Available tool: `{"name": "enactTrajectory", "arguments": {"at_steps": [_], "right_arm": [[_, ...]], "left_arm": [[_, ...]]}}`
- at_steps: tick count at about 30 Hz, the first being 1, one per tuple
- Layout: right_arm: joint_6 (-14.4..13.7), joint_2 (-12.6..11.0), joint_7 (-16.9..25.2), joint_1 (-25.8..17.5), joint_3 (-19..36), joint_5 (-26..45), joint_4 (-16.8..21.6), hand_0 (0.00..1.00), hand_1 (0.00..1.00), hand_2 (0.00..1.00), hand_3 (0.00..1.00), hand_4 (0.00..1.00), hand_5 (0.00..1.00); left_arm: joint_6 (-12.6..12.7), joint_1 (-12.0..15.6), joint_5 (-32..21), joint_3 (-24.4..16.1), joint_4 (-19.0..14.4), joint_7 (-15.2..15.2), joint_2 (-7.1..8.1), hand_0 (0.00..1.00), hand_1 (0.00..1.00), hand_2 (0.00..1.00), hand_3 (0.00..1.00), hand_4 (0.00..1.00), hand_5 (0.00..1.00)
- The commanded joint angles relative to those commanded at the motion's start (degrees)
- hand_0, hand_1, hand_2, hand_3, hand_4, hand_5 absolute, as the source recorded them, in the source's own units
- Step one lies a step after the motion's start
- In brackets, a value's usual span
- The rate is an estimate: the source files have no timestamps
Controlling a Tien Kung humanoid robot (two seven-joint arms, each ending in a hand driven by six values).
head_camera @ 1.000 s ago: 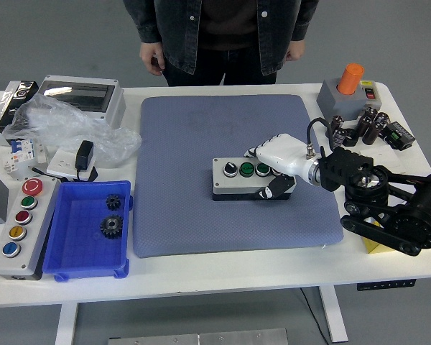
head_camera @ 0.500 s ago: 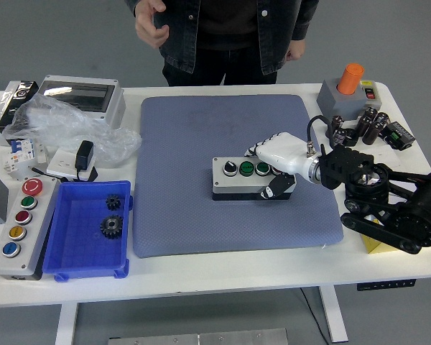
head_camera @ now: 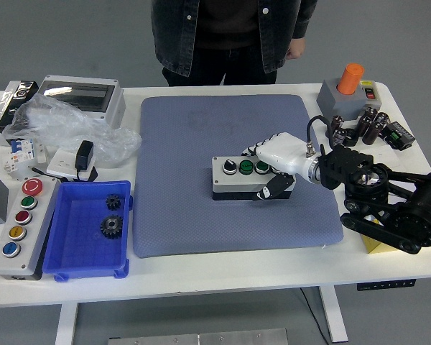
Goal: Pick up the button,place it on the desk,press the button,press the button
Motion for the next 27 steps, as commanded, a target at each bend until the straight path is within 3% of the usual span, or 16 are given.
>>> {"name": "enactTrajectory", "arguments": {"at_steps": [13,19,27], "right_arm": [[0.10,-2.25,-0.36,-0.04,5.35,0.95,3.60,0.772,0.750,0.812,0.896,0.998,0.566],[0.17,-5.82,-2.03,-3.60,12.76,0.62,9.65,0.772,0.749,0.814,0.895,0.998,0.568],[1.70,-11.62,-5.35,-13.11,26.07,-1.11,20.03,0.770,0.747,0.814,0.896,0.998,0.573]], "left_arm": [[-0.06,-0.11,-0.40,0.60,0.03,-0.17,-0.06,0.712,0.759,0.692,0.712,0.756,0.457],[-0.07,0.02,-0.54,0.76,0.08,-0.25,-0.14,0.712,0.758,0.691,0.711,0.751,0.457],[-0.02,0.30,-0.59,0.73,0.13,-0.41,-0.28,0.712,0.759,0.691,0.709,0.748,0.459]]}}
